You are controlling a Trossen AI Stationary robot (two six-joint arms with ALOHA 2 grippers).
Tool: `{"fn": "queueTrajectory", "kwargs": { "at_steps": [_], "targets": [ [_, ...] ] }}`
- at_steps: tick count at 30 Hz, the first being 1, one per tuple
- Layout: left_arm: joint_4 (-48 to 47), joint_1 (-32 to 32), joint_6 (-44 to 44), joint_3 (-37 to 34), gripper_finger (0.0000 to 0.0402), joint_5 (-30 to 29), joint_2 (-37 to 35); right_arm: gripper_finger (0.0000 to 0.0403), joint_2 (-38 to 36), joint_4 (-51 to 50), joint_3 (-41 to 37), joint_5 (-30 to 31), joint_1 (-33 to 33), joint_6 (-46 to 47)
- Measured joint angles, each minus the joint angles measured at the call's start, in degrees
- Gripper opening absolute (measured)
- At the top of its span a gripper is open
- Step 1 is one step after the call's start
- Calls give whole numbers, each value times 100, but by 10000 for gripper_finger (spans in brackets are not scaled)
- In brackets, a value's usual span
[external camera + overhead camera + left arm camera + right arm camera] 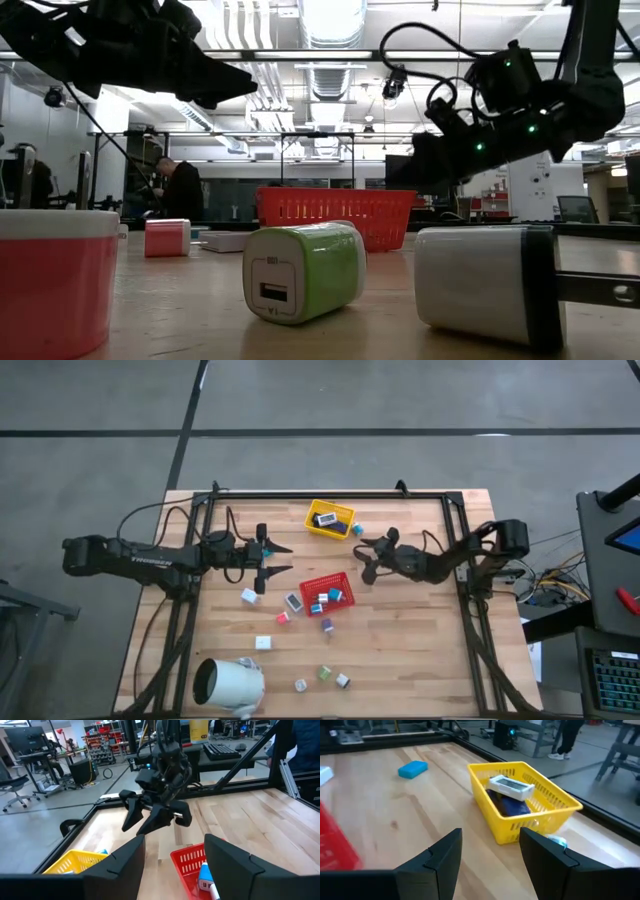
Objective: Pick & Place Office items
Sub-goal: Put the blue and white charger adapter into the red bin
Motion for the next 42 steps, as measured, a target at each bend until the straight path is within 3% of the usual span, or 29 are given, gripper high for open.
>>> {"fn": "queueTrajectory", "kwargs": {
  "at_steps": [4, 18, 42],
  "targets": [
    [-2, 0, -17, 0, 206, 0, 0, 196, 151, 3, -6, 254, -117, 57],
    [5, 0, -17, 0, 206, 0, 0, 196, 467, 88, -9, 251, -454, 313],
    [7, 0, -15, 0, 206, 0, 0, 196, 501, -463, 578, -551, -1298, 251]
  ]
}}
